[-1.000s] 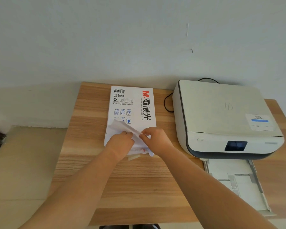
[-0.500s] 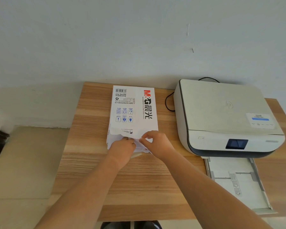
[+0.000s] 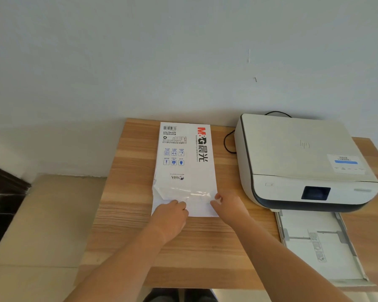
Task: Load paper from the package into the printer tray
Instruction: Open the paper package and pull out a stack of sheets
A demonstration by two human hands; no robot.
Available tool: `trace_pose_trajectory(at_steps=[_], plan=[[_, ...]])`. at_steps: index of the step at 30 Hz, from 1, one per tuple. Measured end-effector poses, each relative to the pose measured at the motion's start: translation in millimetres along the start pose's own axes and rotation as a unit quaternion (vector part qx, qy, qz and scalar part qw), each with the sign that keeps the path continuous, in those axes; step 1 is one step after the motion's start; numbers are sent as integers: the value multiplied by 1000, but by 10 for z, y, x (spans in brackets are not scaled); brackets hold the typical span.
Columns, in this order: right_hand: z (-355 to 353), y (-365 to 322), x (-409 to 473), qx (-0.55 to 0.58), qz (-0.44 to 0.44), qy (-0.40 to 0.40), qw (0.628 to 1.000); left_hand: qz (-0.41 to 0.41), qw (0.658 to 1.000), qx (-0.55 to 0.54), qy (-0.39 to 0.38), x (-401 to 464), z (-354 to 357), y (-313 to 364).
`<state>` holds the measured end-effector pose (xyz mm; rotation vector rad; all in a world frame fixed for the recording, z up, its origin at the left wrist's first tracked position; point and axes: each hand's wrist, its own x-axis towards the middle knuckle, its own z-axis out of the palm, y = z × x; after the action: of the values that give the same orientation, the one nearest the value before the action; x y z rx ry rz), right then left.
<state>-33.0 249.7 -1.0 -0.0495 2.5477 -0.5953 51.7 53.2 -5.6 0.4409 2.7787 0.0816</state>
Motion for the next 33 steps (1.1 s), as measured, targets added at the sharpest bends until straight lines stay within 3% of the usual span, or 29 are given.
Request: trace_pose_trajectory(at_steps=[5, 9, 12, 16, 19, 24, 33], plan=[[102, 8, -80, 203, 113, -62, 971, -6, 999, 21, 36, -6, 23, 11], [153, -2, -100, 296, 142, -51, 943, -17, 996, -2, 90, -34, 2, 7], [186, 28, -123, 357, 152, -56, 920, -112, 985, -108, 74, -94, 1, -52], [205, 61, -169, 367, 155, -66, 915, -275, 926, -237, 106, -172, 4, -175], [203, 95, -230, 348, 159, -82, 920, -345, 887, -288, 102, -221, 70, -314], [184, 162, -321, 321, 159, -118, 926, -326, 773, -544, 14, -297, 133, -421], [245, 61, -282, 357, 128, -72, 922, -318, 714, -621, 49, -287, 100, -455]])
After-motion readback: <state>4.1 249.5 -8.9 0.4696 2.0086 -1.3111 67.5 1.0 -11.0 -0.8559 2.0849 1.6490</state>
